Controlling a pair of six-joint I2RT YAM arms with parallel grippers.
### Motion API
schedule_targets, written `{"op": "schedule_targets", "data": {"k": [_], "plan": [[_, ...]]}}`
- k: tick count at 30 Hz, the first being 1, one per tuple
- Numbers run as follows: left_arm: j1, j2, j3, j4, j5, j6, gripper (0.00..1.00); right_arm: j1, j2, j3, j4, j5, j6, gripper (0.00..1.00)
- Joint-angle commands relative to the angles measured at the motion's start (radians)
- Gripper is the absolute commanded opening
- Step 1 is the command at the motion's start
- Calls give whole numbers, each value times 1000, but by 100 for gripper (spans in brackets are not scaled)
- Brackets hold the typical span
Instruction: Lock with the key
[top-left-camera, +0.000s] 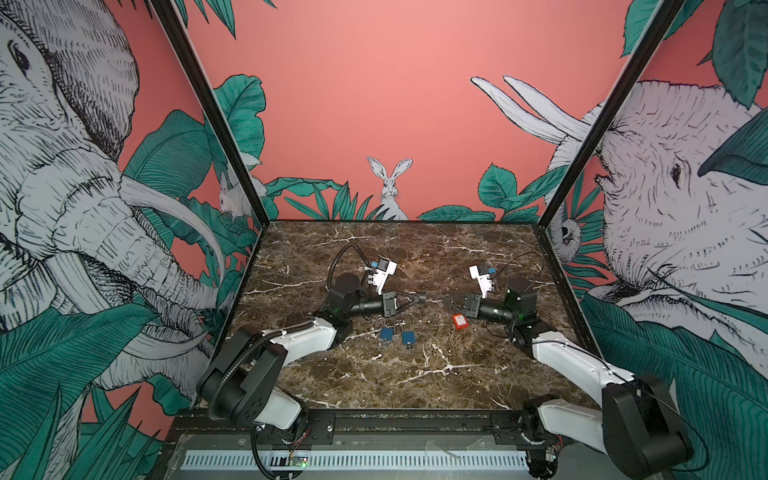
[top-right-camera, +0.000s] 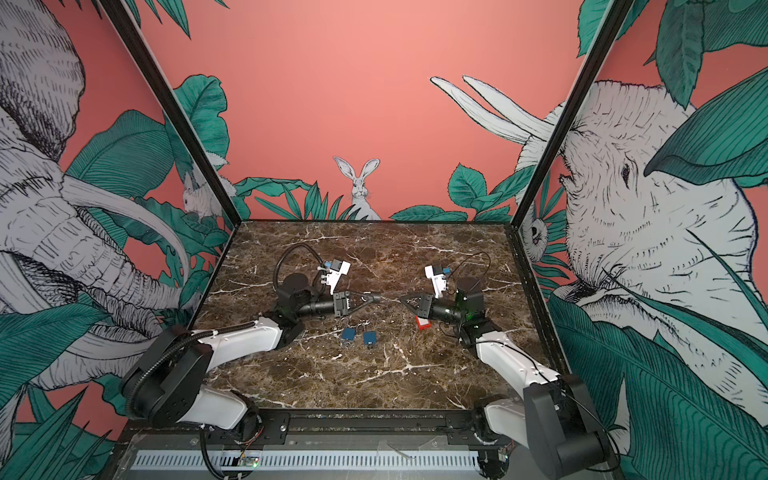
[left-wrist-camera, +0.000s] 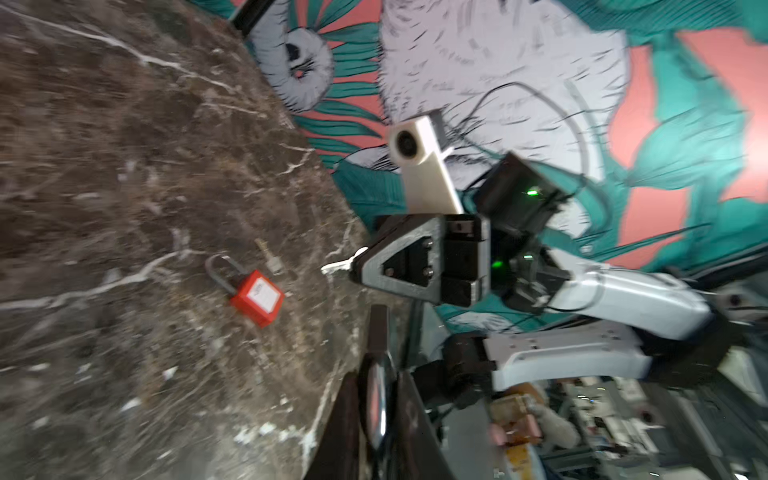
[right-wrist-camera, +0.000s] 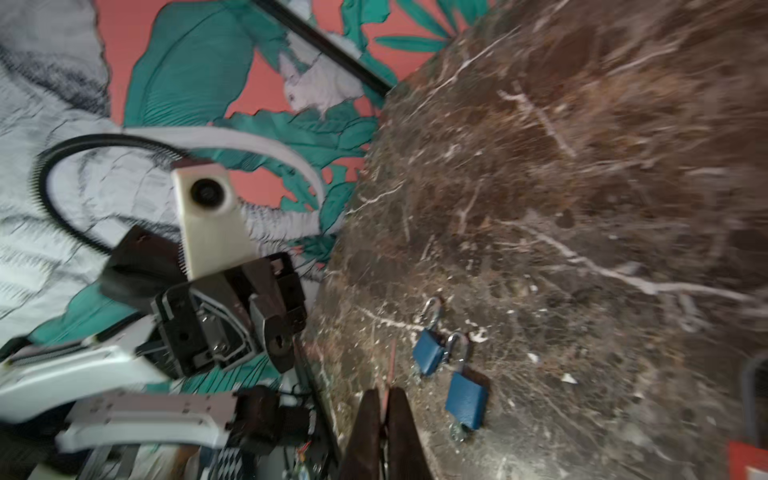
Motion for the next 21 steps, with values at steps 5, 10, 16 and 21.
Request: {"op": "schedule_targets", "data": {"k": [5,10,16,21], "plan": [[0,-38,146,-396,-30,236,0,145,-34,-77,-62,520,101,0],[-3,0,121,-284,-3,195,0,301,35,-111,46,773,197,0],[-3,-3,77,-186,-1,134,0,346,168,-91,126,902,276,0],[-3,-36,60,-192,-17,146,0,353,263,-47,165,917,284,0]]}}
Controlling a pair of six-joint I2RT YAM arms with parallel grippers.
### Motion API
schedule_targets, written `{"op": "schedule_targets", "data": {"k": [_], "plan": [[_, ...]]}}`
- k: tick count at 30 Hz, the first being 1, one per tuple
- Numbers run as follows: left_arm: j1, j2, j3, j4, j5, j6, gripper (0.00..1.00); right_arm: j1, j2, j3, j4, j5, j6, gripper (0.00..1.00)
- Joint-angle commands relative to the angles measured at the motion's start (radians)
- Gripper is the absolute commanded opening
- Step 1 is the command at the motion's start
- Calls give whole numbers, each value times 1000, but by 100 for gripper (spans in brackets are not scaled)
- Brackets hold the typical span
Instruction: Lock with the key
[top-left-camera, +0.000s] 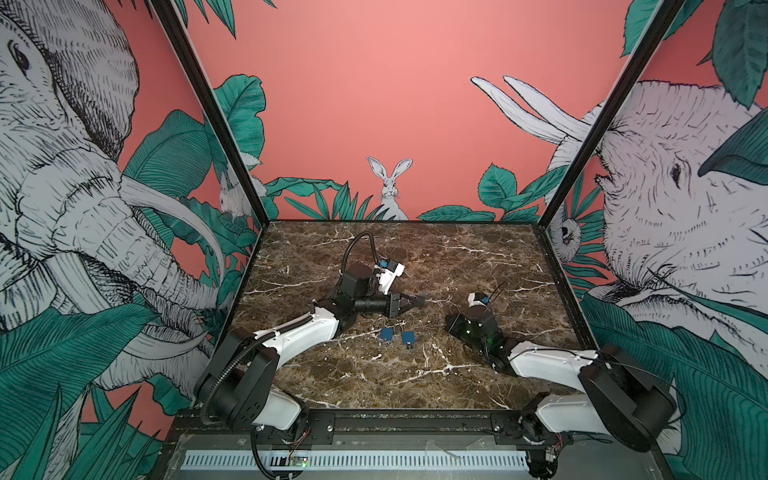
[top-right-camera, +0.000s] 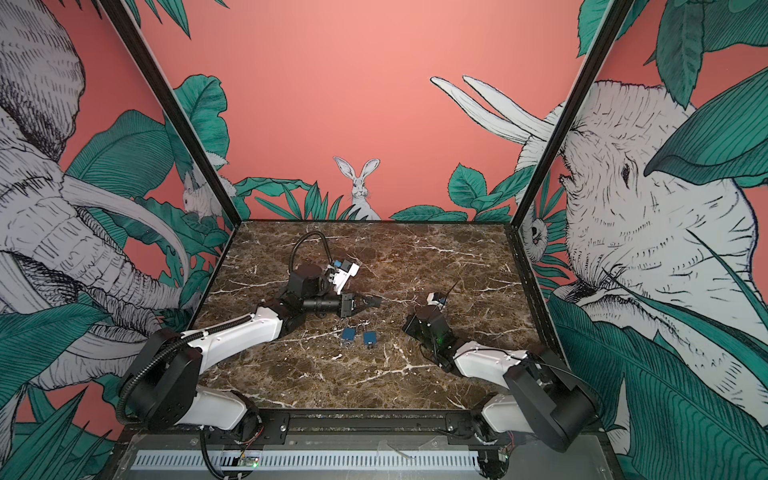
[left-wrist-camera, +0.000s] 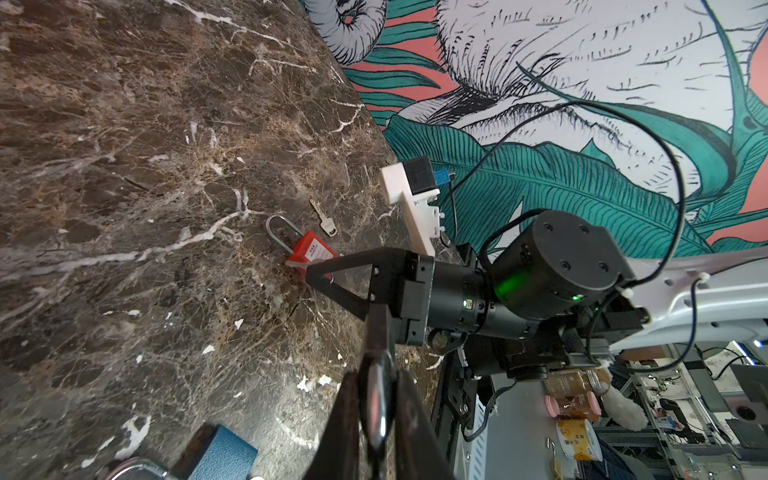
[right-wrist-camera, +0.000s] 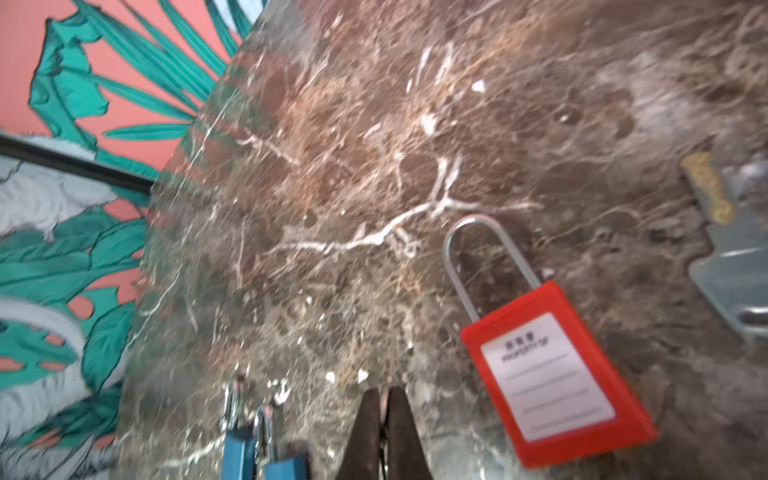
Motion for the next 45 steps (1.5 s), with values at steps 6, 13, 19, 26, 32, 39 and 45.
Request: {"op": "schedule_targets", "data": {"k": [6,13,19,26,32,39,45], "plan": [[0,-54,-9,36,6,4,0,22,100,64,69,95,40,0],[0,-52,-10,39,8,2,0,27,176,44,119,103,73,0],[0,-50,-15,34,6,10,0,32,166,24,106,116,87,1],[0,-26,-4,31,1,22,0,32,149,20,74,122,87,13],[-6,-11,0,14,-9,36,0,32,146,12,74,126,86,15],[-52,10,75,-210,-191,169,0,31,63,20,-1,129,39,15],[-114,48,149,-341,-330,338,0,30,-142,61,-213,123,-80,15]]}}
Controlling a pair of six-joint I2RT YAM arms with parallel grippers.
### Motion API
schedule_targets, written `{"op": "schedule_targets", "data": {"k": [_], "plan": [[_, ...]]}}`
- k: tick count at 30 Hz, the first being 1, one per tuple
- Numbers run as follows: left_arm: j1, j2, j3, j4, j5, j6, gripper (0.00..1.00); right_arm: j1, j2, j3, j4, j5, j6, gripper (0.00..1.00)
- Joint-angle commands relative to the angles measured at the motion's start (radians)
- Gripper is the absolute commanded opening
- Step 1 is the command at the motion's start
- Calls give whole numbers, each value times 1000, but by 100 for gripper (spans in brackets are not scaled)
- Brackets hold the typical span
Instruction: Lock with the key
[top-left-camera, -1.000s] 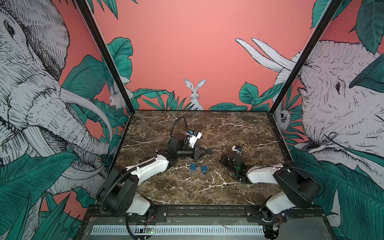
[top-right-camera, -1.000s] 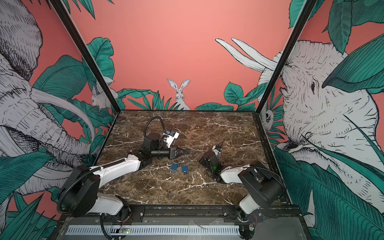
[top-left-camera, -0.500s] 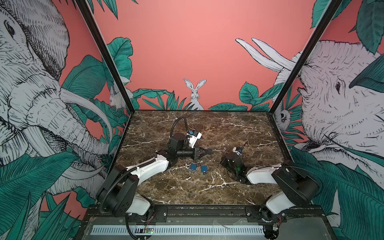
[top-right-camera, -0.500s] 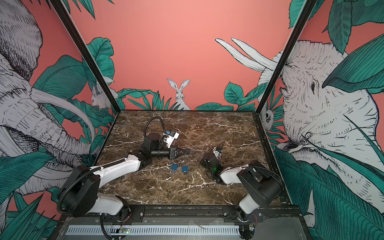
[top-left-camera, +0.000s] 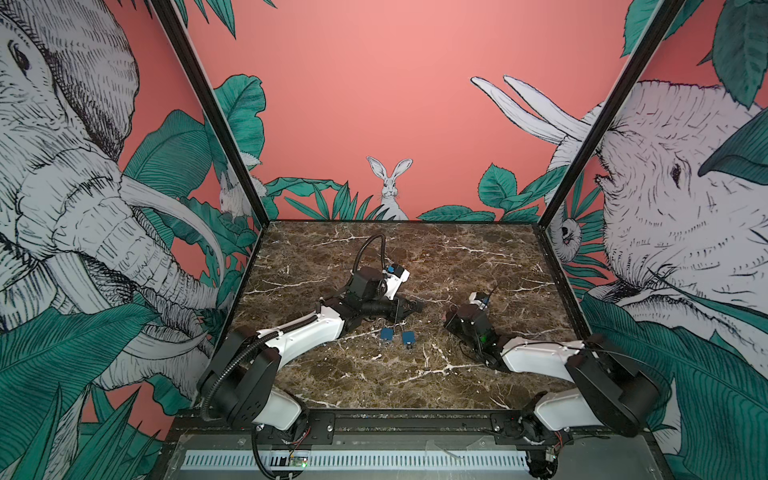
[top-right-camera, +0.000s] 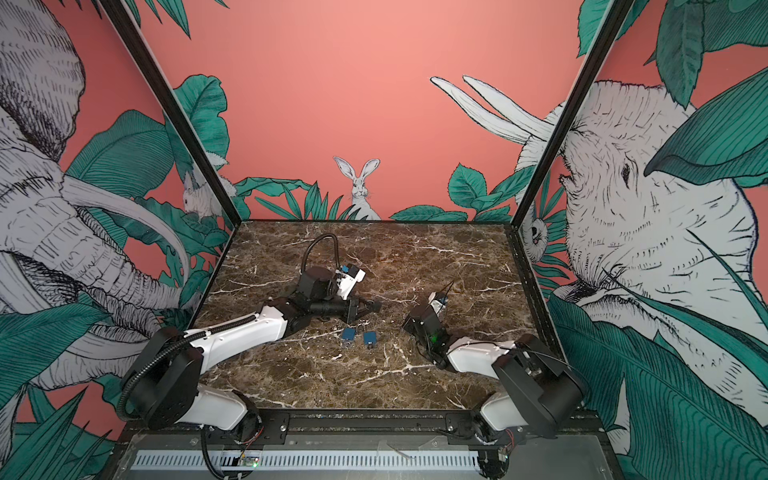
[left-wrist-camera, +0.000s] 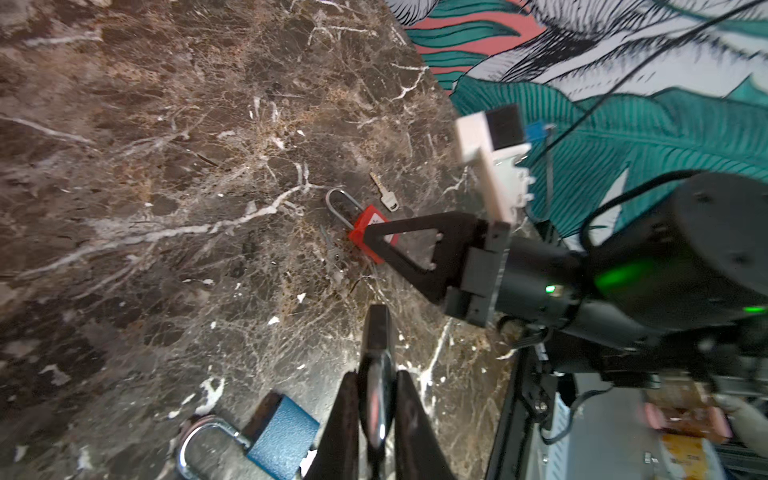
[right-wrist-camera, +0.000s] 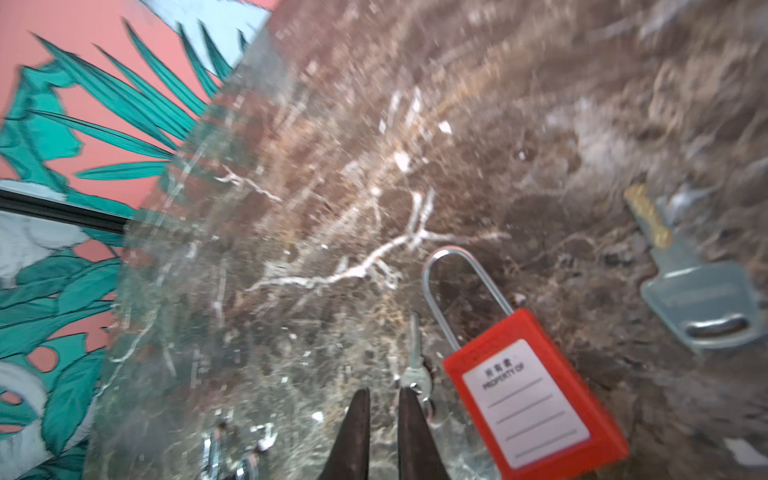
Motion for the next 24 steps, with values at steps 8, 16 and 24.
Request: {"op": "schedule_targets", "data": {"k": [8,16,24], "plan": [[-9,274,364,-410,243,495,0,-28,-279,61,-321,-7,-204,16],[-12,548,707,-814,341,794,0,-86,-350,30,-334,-59,-216,16],[-29,703,888,-1034,297,911,0,-127,-351,-11,-288,-101,-205,16]]}}
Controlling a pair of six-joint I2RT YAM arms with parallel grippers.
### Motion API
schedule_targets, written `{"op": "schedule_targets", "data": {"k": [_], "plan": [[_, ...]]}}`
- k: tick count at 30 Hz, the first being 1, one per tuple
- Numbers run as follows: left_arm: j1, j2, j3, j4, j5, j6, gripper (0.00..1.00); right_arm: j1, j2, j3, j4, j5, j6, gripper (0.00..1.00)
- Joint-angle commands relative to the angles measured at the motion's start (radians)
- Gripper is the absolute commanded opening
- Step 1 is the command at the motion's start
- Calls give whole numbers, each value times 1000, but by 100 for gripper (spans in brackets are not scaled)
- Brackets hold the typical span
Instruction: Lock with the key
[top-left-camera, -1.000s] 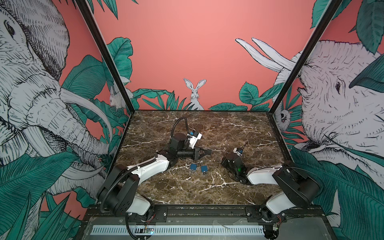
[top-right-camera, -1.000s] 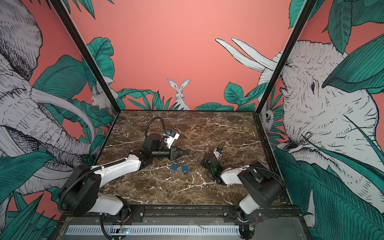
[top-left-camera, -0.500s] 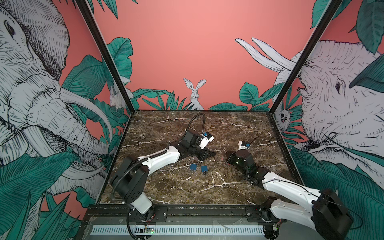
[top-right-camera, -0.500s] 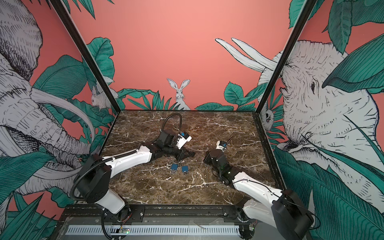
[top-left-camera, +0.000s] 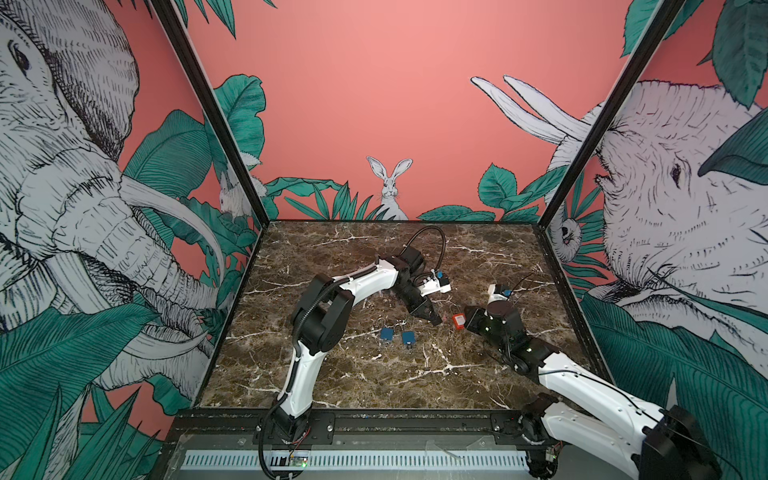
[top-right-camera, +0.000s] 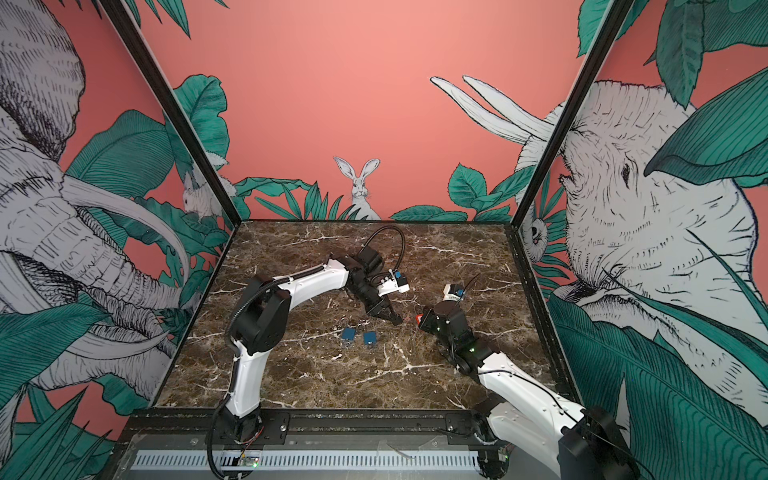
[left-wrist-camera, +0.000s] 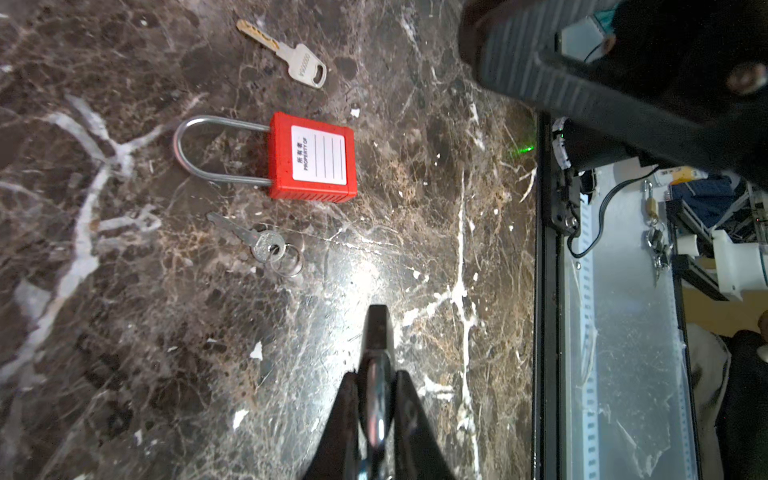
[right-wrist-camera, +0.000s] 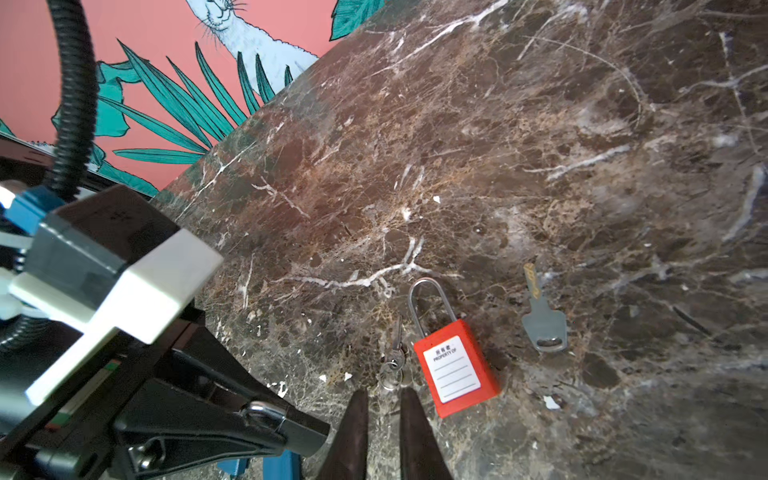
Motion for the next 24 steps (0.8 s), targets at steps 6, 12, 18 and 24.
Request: {"op": "schedule_targets", "data": {"k": [6,12,18,24], "plan": [[-21,128,161,-206,-46,104,0,-17,8,-26,56,-29,-2,16],[-30,183,235,-204,-63,93,0,-25,13,-40,74,-39,3,16],[-36,252,354,-245,-104,96,8,-36,26,-41,85,-57,4,17],[-35,260,380,-209,-150,74,32,-45,26,-46,88,-60,3,18]]}}
